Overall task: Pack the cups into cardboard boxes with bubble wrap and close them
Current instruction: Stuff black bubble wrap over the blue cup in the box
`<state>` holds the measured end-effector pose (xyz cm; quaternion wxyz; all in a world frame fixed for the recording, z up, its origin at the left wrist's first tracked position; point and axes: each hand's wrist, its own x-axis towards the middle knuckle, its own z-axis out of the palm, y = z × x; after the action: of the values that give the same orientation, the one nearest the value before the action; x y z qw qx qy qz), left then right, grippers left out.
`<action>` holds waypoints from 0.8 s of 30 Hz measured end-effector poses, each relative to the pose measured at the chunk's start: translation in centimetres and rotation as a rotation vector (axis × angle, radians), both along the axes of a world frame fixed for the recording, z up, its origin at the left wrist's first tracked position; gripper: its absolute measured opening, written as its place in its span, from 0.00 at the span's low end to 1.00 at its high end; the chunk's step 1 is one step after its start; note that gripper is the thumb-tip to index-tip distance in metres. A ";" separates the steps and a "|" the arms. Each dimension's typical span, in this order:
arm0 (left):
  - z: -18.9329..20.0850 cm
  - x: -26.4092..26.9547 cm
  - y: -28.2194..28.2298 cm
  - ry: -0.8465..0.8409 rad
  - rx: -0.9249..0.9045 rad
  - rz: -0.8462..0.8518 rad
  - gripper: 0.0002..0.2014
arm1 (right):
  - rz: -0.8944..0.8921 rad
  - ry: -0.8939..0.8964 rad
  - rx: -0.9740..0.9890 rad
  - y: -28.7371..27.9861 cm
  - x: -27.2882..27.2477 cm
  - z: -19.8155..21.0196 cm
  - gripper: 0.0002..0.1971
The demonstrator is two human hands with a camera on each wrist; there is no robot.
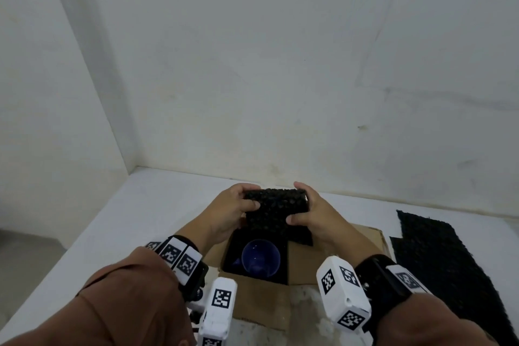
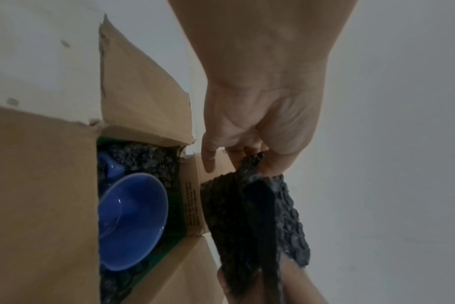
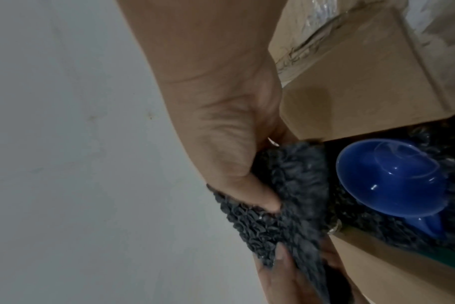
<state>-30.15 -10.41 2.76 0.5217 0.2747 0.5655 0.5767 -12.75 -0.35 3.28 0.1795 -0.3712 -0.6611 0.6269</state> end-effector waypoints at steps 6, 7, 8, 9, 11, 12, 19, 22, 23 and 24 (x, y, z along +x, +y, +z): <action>-0.1 0.0 0.1 0.045 0.007 -0.109 0.16 | -0.096 0.058 0.017 -0.2 0.0 0.7 0.18; -0.1 0.1 0.2 0.078 0.004 -0.089 0.16 | -0.090 0.038 0.011 -0.2 0.0 0.6 0.20; -0.1 0.2 0.3 0.117 -0.004 -0.072 0.17 | -0.082 0.009 0.007 -0.2 0.0 0.4 0.23; -0.1 0.3 0.4 0.146 -0.011 -0.061 0.18 | -0.076 -0.020 0.009 -0.1 0.0 0.2 0.25; 0.0 0.4 0.4 0.195 -0.014 -0.086 0.18 | -0.087 -0.058 0.021 -0.1 0.1 0.1 0.23; -0.1 0.3 0.5 0.216 -0.016 -0.115 0.18 | -0.091 -0.070 0.027 -0.1 0.1 0.1 0.19; -2.5 0.0 1.3 1.160 -0.065 -0.383 0.13 | 0.178 -0.491 0.675 -1.3 -0.7 -1.1 0.13; -3.7 0.7 1.2 1.301 0.015 -0.472 0.13 | 0.275 -0.597 0.869 -2.4 -1.1 -2.4 0.11; -3.9 1.0 1.2 1.338 0.035 -0.508 0.13 | 0.300 -0.609 0.940 -2.8 -1.2 -2.8 0.08; -4.1 1.2 1.2 1.371 0.042 -0.530 0.13 | 0.316 -0.629 0.996 -3.1 -1.2 -3.0 0.06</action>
<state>-29.00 -9.26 -1.35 0.1672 0.7111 0.6683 0.1405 -13.95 -3.47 0.30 0.0325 -0.3075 -0.9432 0.1214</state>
